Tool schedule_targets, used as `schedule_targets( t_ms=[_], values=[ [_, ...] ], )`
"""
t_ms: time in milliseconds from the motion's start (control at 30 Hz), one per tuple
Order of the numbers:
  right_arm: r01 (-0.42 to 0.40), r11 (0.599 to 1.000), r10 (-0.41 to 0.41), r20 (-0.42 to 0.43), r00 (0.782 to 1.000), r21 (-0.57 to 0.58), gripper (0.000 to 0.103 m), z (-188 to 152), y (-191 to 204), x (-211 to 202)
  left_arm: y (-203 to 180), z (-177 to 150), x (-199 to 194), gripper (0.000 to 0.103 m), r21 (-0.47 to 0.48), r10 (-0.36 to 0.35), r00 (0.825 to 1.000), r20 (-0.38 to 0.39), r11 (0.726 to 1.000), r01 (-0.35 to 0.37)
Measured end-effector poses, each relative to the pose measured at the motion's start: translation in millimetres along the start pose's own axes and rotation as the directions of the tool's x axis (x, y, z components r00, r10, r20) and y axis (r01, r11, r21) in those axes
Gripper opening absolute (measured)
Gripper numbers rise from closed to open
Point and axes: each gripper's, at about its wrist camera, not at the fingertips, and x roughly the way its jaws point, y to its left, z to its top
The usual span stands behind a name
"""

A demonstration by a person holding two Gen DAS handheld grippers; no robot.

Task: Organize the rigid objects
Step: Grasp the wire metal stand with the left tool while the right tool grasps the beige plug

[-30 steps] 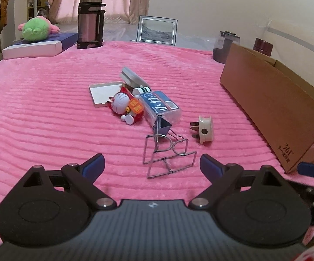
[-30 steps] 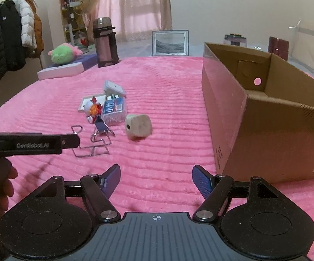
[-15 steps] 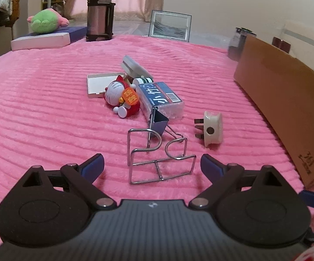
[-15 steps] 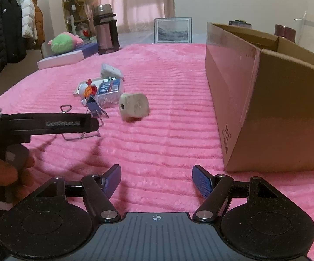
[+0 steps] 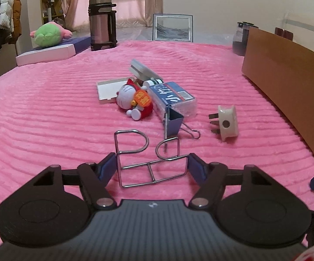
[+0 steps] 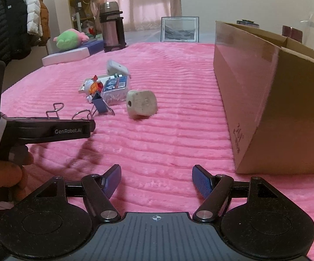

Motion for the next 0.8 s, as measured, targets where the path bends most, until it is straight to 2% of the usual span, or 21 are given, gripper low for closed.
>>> schedule_targets(
  t_ms=[300, 500, 800],
  values=[
    [-0.004, 1.0, 0.004, 0.005, 1.0, -0.022, 0.07, 4, 14, 2, 29, -5, -9, 0.067, 0.003, -0.041, 0.999, -0.01, 0.999, 0.041],
    [-0.011, 0.999, 0.012, 0.019, 1.0, -0.053, 0.07, 14, 27, 13, 54, -2, -14, 0.067, -0.004, -0.039, 0.999, -0.019, 0.999, 0.039],
    [-0.008, 0.993, 0.015, 0.062, 0.998, -0.118, 0.07, 44, 36, 55, 87, 8, -16, 0.066, -0.035, -0.041, 0.999, -0.003, 0.999, 0.041]
  ],
)
